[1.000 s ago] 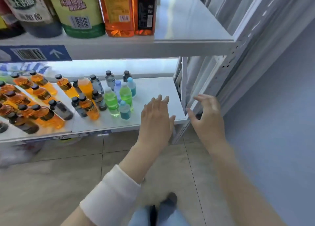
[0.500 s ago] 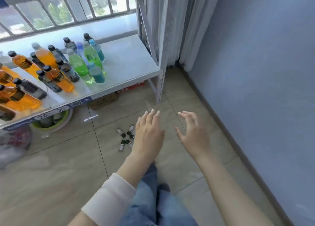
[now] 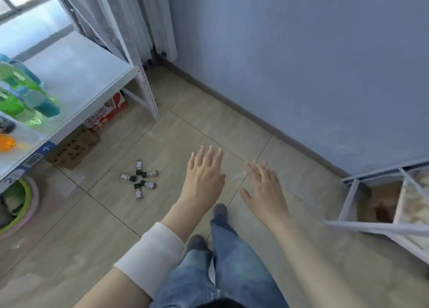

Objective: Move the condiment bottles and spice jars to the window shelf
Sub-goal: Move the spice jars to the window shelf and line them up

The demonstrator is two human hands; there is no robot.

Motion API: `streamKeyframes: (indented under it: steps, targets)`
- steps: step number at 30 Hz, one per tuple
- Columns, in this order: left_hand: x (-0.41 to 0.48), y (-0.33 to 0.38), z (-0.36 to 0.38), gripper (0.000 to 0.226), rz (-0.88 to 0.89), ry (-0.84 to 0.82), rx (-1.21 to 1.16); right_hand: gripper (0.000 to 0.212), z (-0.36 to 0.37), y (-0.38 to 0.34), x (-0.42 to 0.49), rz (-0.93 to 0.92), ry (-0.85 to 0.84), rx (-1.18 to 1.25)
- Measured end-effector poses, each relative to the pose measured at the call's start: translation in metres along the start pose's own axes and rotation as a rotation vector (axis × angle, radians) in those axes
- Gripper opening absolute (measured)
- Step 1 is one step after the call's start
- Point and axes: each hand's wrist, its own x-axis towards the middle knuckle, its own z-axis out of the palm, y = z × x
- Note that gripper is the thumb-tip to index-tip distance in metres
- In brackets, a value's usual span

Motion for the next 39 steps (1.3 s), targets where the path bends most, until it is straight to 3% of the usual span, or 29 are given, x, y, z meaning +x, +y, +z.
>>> streamKeyframes:
  steps: [12, 21, 28, 39]
  targets:
    - [-0.080, 0.119, 0.067, 0.061, 0.398, -0.172, 0.044, 0.064, 0.030, 0.089, -0.169, 0.386, 0.094, 0.107]
    - [-0.157, 0.293, 0.142, 0.058, 0.580, -0.206, 0.099, 0.063, 0.041, 0.216, -0.328, 0.557, 0.297, 0.232]
    - [-0.205, 0.421, 0.176, 0.057, 0.757, -0.147, 0.094, 0.061, 0.024, 0.319, -0.440, 0.752, 0.424, 0.250]
    - [-0.190, 0.594, 0.196, 0.056, 0.981, -0.007, 0.042, 0.060, -0.036, 0.455, -0.484, 0.756, 0.704, 0.229]
